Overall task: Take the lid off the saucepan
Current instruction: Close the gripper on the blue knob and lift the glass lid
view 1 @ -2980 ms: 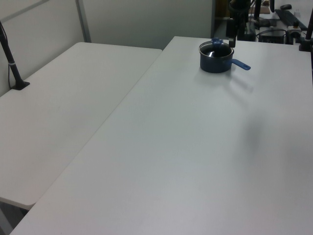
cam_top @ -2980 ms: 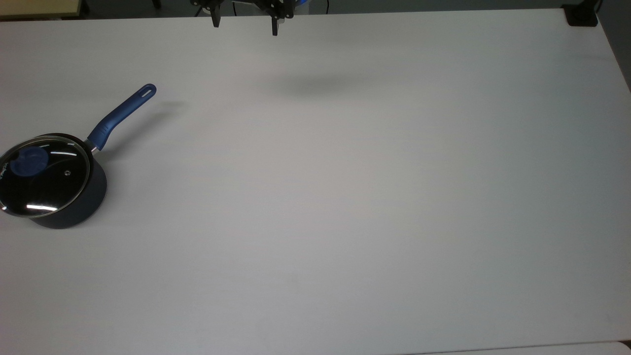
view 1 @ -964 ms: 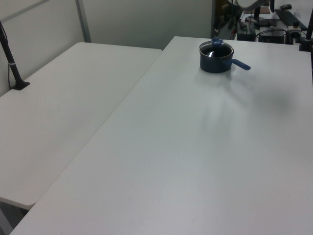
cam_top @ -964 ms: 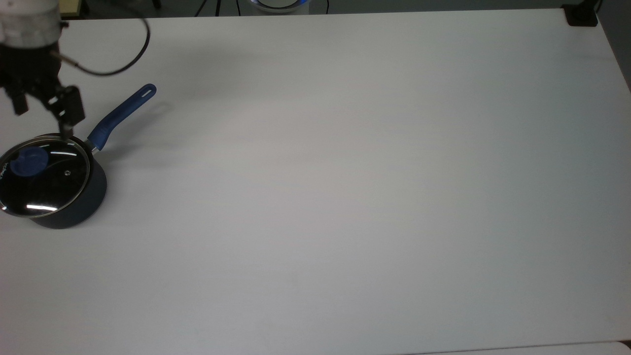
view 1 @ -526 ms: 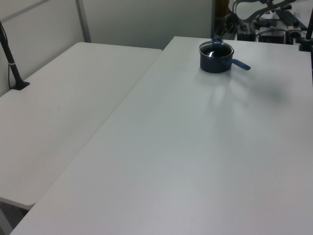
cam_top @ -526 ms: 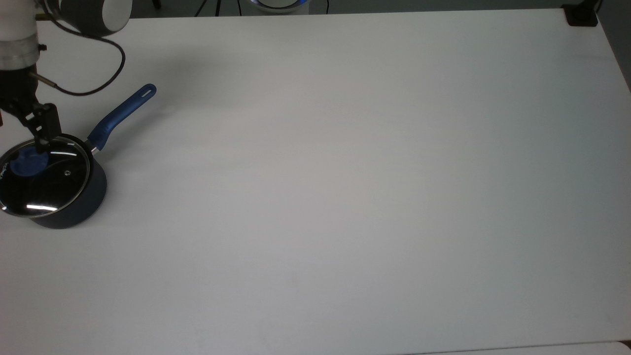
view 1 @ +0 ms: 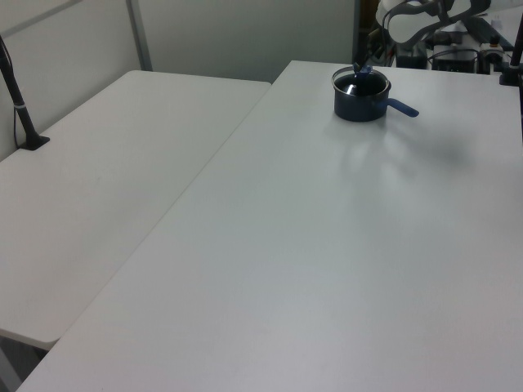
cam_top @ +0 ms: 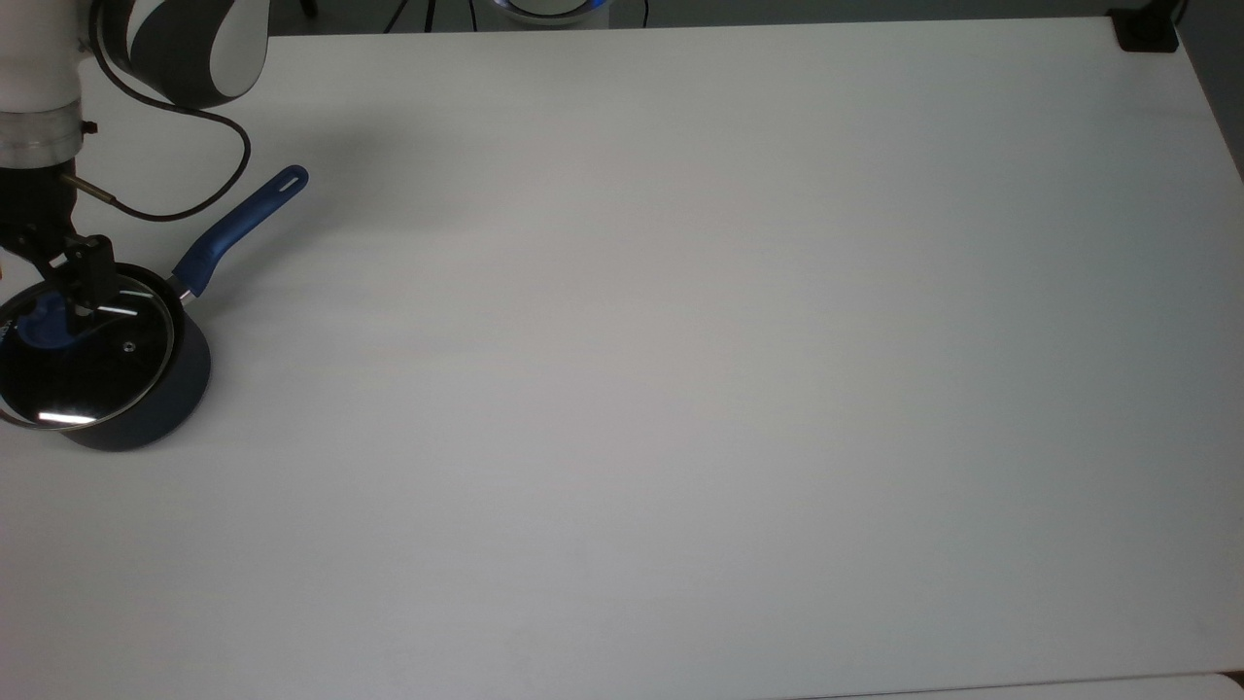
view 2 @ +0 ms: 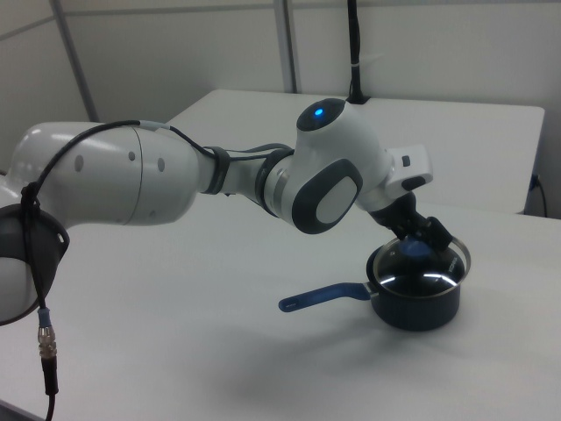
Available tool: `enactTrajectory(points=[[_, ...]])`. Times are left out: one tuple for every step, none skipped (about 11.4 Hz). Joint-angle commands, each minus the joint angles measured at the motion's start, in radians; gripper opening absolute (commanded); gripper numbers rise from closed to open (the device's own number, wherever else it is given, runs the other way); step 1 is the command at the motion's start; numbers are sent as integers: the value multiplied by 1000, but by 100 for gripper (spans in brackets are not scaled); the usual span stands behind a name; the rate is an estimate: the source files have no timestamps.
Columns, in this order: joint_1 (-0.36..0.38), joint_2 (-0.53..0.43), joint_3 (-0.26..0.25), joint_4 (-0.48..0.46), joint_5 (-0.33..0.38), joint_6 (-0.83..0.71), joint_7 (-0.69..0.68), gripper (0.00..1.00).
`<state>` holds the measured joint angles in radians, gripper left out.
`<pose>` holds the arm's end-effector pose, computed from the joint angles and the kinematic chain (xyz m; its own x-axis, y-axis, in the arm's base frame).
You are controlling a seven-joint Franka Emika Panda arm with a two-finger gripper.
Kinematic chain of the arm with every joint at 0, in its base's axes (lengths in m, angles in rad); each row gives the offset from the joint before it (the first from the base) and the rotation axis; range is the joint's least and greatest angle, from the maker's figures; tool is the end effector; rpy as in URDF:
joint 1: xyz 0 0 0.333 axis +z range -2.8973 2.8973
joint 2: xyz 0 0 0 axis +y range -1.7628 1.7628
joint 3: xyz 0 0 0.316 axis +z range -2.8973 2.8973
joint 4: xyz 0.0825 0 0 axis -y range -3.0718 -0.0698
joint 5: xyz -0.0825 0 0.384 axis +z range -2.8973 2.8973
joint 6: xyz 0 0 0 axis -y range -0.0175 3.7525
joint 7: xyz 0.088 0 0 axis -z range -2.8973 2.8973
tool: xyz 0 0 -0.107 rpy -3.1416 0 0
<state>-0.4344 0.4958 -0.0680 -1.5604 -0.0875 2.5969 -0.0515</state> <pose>0.6461 -0.3430 0.4196 0.8176 -0.2789 0.5037 -0.3937 -0.9092 0.1356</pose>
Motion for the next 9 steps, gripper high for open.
enactTrajectory(points=[[6, -14, 5, 11, 19, 3, 13, 100], [6, -17, 8, 11, 20, 0, 15, 100], [11, -16, 10, 10, 22, 0, 24, 100], [22, -10, 10, 10, 20, 2, 39, 100], [23, -7, 10, 10, 19, 3, 39, 100], [23, 0, 10, 8, 17, 5, 38, 100], [23, 6, 10, 5, 12, 5, 33, 100], [23, 7, 10, 2, 8, 6, 32, 100], [23, 9, 10, 2, 5, 6, 30, 100]])
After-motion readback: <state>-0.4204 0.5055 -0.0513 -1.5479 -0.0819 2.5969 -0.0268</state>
